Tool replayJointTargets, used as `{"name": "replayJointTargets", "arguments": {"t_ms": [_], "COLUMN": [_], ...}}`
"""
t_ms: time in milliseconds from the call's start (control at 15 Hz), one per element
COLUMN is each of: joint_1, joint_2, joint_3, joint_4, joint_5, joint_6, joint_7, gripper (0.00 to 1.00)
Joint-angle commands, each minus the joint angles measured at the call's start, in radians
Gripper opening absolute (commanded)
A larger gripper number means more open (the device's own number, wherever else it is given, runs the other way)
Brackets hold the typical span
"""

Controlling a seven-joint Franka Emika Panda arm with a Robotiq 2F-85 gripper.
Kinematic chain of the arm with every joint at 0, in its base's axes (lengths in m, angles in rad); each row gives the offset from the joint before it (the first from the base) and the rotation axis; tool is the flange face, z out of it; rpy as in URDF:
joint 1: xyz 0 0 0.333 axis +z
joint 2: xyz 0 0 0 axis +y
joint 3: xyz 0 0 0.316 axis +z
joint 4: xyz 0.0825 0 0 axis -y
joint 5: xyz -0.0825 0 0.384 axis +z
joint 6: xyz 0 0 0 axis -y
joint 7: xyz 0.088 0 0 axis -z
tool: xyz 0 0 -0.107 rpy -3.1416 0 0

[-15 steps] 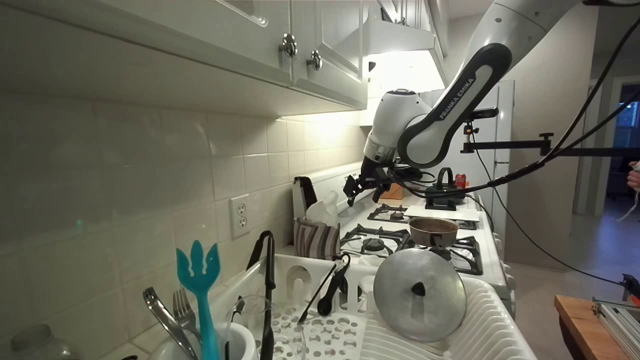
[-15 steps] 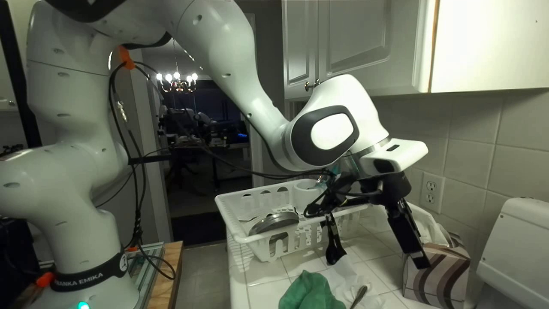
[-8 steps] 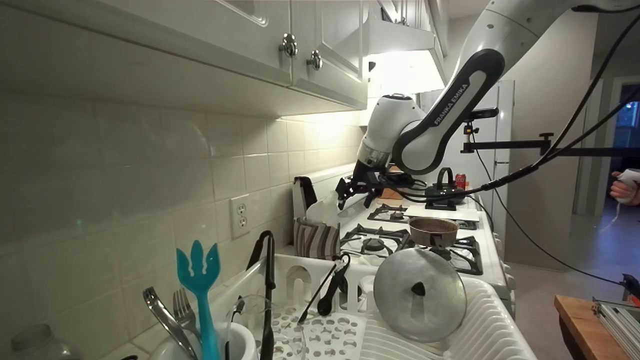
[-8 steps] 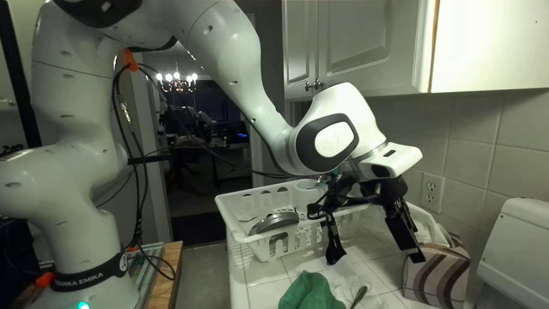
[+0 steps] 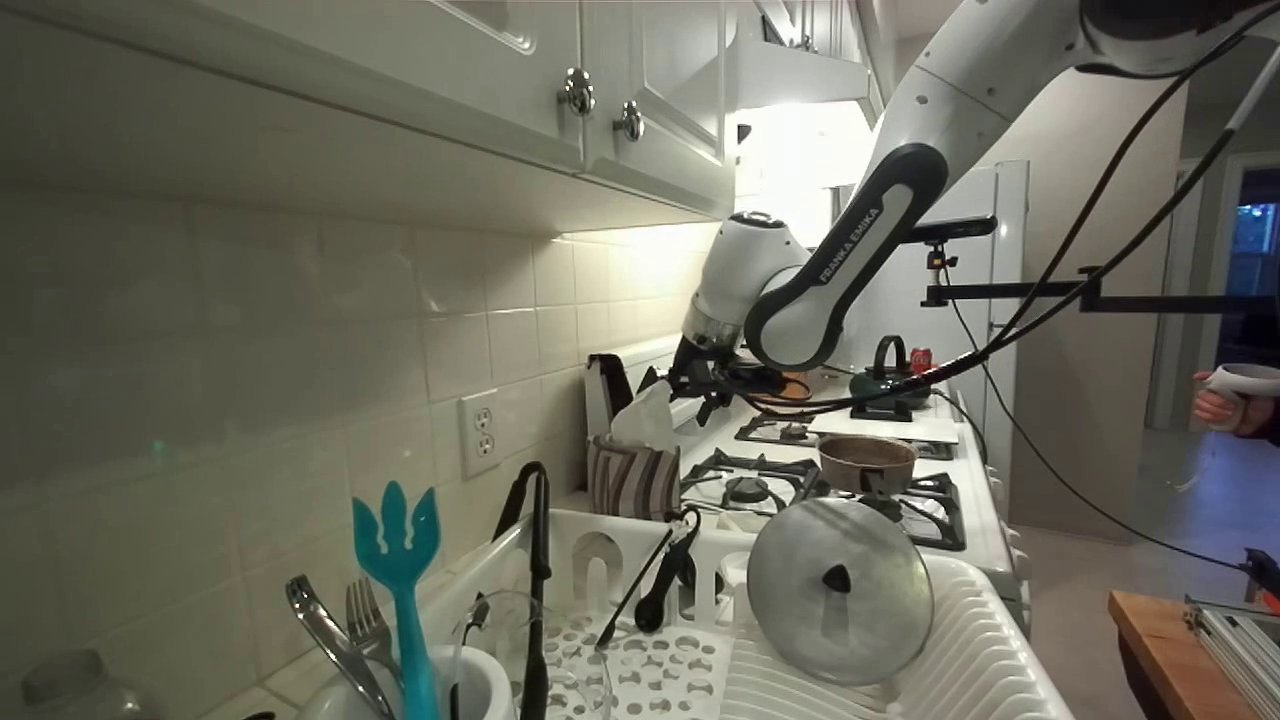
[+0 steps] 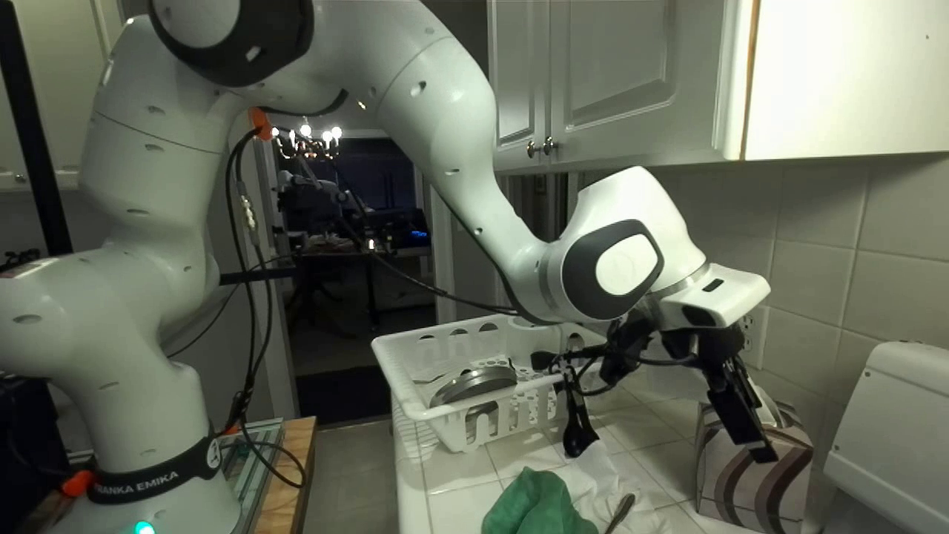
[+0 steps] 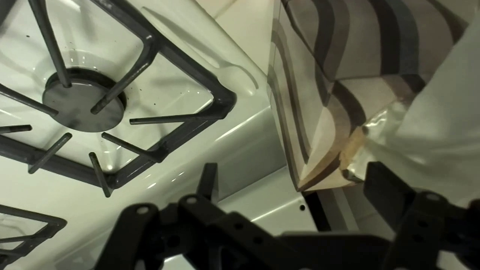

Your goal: Pick up the napkin box from the counter and put it on the dish dryer

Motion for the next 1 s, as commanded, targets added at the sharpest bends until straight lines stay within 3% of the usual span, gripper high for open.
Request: {"name": "replayJointTargets", "arguments": {"t_ms": [0,200,267,400,667,933], "joint_1": [0.023,0.035,0.117,0.164,0.248,0.325], "joint_2": [0.097,0.139,0.150,0.160,0.161,0.130], "joint_3": [-0.006,-0.003,-0.081,-0.134,-0.228,-0.305], "joint_4": [0.109,0.153,0.155,0.160,0.137,0.047], "joint_5": [0.009,0.007,0.133,0.189,0.268,0.251], "joint_6": [-0.031,-0.045,-0.035,-0.038,-0.025,0.000], "joint_7": [0.028,0.024,-0.069,-0.083,-0.117,-0.136], "gripper": [1.00,1.00,1.00,0.72,0.42,0.16]}}
